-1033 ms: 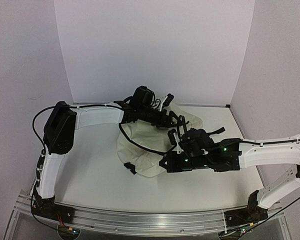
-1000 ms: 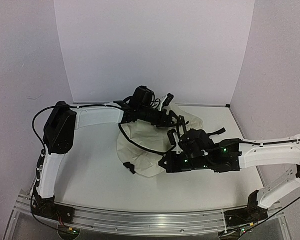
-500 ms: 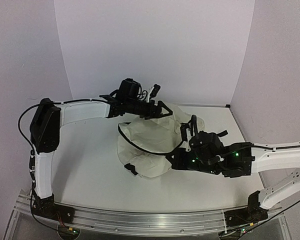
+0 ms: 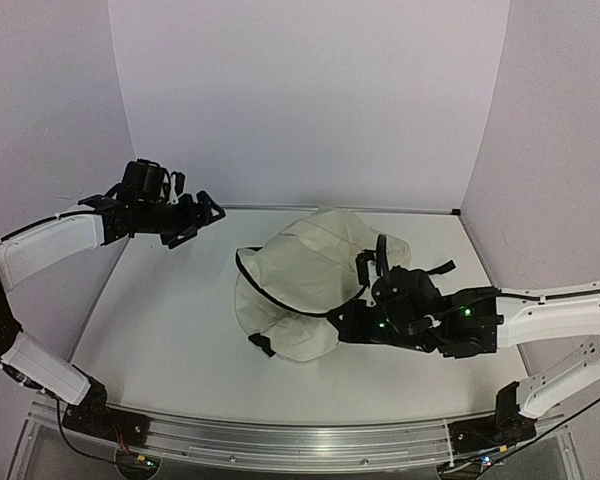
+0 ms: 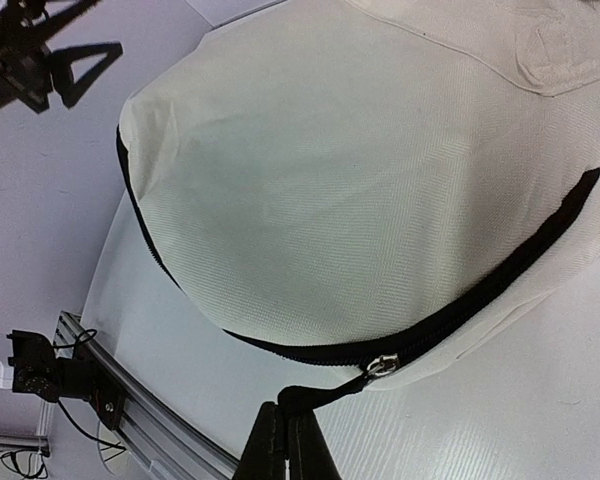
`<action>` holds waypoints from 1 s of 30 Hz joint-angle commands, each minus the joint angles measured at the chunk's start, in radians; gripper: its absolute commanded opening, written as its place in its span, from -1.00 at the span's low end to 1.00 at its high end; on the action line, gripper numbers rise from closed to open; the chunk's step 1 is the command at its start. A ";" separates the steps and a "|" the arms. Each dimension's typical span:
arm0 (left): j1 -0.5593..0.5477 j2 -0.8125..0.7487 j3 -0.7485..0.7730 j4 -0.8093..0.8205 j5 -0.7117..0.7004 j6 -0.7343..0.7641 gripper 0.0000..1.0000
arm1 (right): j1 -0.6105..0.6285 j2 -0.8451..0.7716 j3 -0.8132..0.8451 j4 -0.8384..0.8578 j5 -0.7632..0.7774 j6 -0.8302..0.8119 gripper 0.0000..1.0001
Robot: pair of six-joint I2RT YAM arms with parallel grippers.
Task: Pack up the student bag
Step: Zip the student bag at the center of the board.
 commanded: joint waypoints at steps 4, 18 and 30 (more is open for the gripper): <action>0.006 0.027 -0.136 -0.032 -0.039 -0.161 0.83 | 0.010 0.018 0.062 0.086 -0.003 -0.003 -1.00; -0.067 0.283 -0.060 0.135 0.087 -0.184 0.82 | 0.010 0.010 0.048 0.086 0.002 0.011 -1.00; -0.119 0.419 0.089 -0.047 -0.063 -0.117 0.74 | 0.011 -0.020 0.022 0.087 0.018 0.022 -1.00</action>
